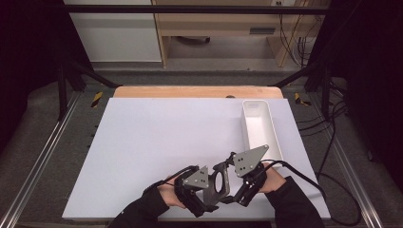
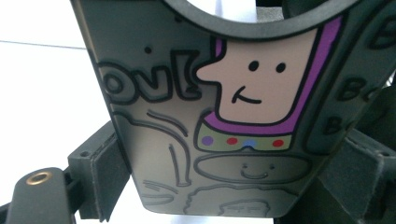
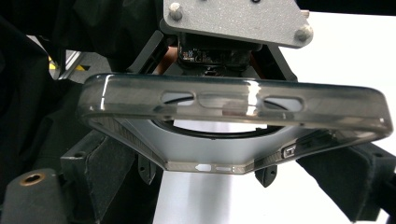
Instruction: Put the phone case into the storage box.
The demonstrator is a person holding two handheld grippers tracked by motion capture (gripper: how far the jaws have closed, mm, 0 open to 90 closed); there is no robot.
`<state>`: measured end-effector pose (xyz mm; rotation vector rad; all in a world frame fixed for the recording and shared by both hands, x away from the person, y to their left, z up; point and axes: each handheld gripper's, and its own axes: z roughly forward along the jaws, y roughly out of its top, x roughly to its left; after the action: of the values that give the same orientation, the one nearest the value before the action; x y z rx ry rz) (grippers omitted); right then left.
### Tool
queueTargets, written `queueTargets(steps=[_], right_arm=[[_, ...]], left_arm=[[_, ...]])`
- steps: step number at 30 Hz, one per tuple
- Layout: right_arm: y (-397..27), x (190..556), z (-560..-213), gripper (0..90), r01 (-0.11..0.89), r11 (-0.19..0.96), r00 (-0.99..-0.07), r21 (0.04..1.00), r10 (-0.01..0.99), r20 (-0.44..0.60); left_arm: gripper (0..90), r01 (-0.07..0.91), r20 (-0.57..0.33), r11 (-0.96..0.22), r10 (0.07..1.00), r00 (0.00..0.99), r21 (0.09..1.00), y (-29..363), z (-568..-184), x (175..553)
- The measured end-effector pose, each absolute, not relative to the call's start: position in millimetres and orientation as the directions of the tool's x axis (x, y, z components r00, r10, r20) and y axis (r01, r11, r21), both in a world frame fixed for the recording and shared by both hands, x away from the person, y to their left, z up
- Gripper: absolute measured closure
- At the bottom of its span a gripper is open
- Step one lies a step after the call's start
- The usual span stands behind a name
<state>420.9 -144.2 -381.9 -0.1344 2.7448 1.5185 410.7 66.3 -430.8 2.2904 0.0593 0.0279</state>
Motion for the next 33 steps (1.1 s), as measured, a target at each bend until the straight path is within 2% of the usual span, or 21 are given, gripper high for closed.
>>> queueTargets(steps=[9, 16, 24, 33], right_arm=[[-145, 421, -381, 12.5, -0.058, 0.536, -0.998, 0.842, -0.060, -0.031], [-150, 422, -376, 12.4, -0.047, 0.531, -0.999, 0.846, -0.024, -0.040], [-157, 423, -370, 12.4, -0.033, 0.528, -0.998, 0.849, 0.032, -0.059], [-162, 426, -367, 12.3, -0.013, 0.528, -0.993, 0.849, 0.089, -0.071]], left_arm=[[7.4, 0.044, -0.002, -0.665, 0.063, 0.998, 0.746, 69, -429, 411], [3.9, 0.064, 0.008, -0.661, 0.106, 0.994, 0.748, 78, -426, 412], [2.2, 0.108, 0.013, -0.622, 0.186, 0.982, 0.776, 101, -419, 413], [2.1, 0.184, 0.006, -0.544, 0.328, 0.945, 0.819, 139, -418, 415]])
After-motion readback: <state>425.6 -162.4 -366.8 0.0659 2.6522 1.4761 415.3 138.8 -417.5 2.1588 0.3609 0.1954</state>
